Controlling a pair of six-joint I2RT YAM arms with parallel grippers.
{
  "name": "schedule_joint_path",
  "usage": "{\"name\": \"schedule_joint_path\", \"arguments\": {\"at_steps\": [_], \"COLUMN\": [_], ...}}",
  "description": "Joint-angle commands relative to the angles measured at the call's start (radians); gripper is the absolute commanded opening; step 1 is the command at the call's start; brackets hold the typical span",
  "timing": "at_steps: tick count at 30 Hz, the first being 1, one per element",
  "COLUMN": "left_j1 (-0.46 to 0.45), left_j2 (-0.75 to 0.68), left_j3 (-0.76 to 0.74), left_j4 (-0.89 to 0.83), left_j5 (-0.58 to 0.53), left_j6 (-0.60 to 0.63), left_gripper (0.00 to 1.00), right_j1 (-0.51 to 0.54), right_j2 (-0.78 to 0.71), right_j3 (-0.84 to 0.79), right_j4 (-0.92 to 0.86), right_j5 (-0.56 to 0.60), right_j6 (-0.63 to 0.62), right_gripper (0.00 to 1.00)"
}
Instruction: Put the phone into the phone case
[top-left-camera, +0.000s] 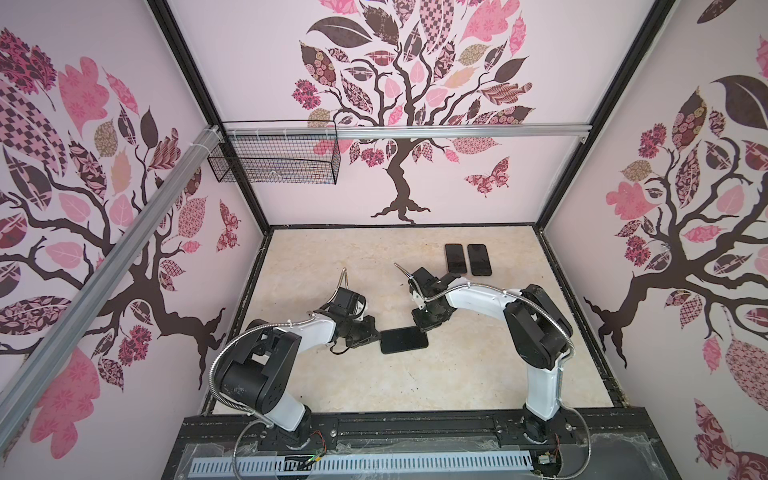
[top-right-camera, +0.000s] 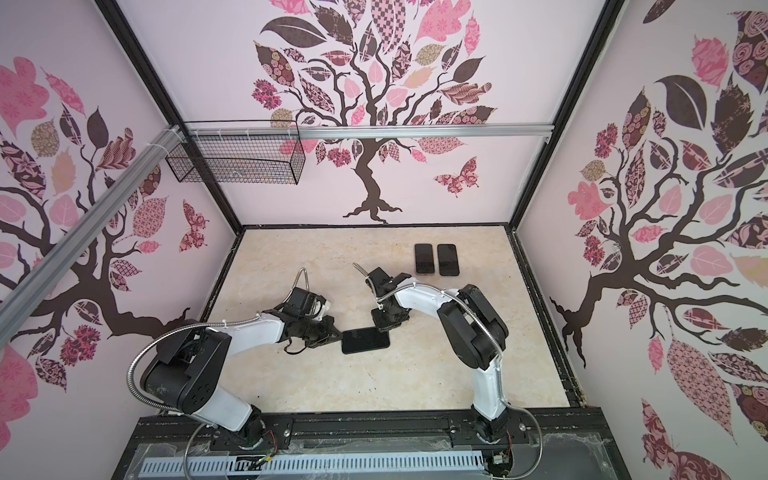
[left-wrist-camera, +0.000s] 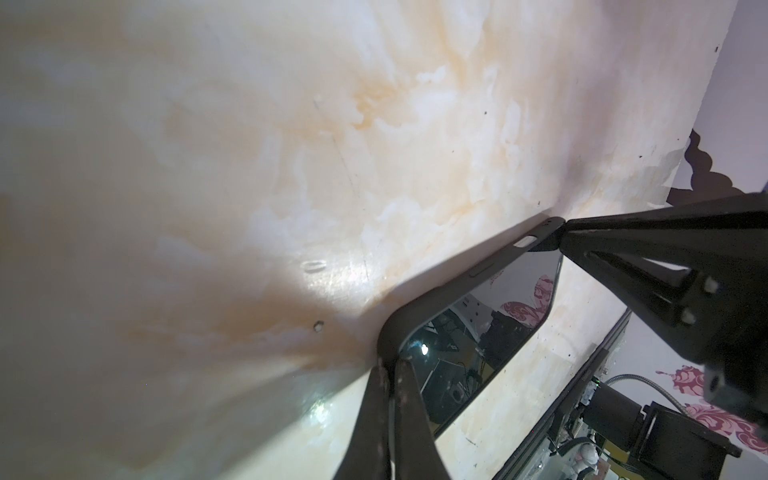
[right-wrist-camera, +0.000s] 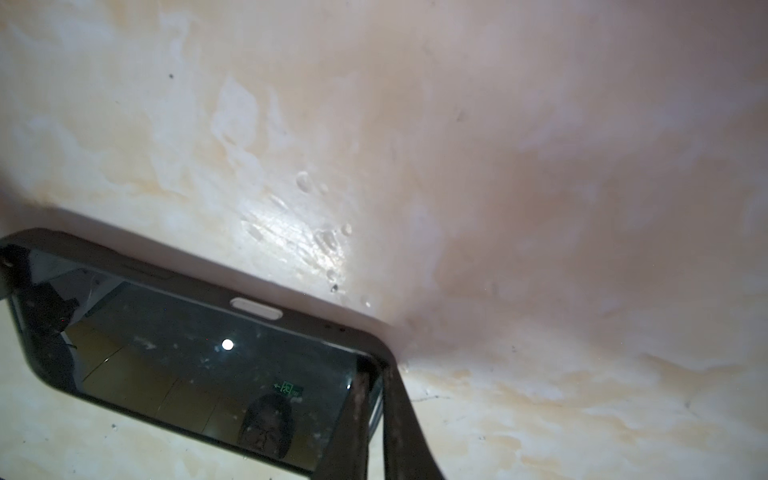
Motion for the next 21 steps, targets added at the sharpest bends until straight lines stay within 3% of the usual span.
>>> {"name": "schedule_joint_path", "arguments": {"at_steps": [1, 10, 15, 21], "left_j1": [-0.049, -0.047, -0.047, -0.039], "left_j2": [0.076, 0.060, 0.033, 0.000], "left_j3": [-0.013, -0.016, -0.022, -0.037], "left_j4": [0.089, 0.073, 0.058, 0.050], "left_j5": [-0.021, -0.032, -0.051, -0.066], "left_j6": [0.003, 0.006, 0.008, 0.005], "left_gripper": [0.04, 0.04, 0.04, 0.04], "right_j1": [0.131, 0.130, 0.108, 0.070], "right_j2": [0.317, 0.182, 0.082, -0.014], "right_j3": [-0.143, -0.124, -0.072, 0.001], "right_j4": [0.196, 0.113, 0.031, -0.053], "right_j5": [-0.172, -0.111, -0.079, -0.028], "right_j6": [-0.024, -0.055, -0.111, -0.156], "right_gripper": [0.13, 0.17, 0.31, 0.37]}}
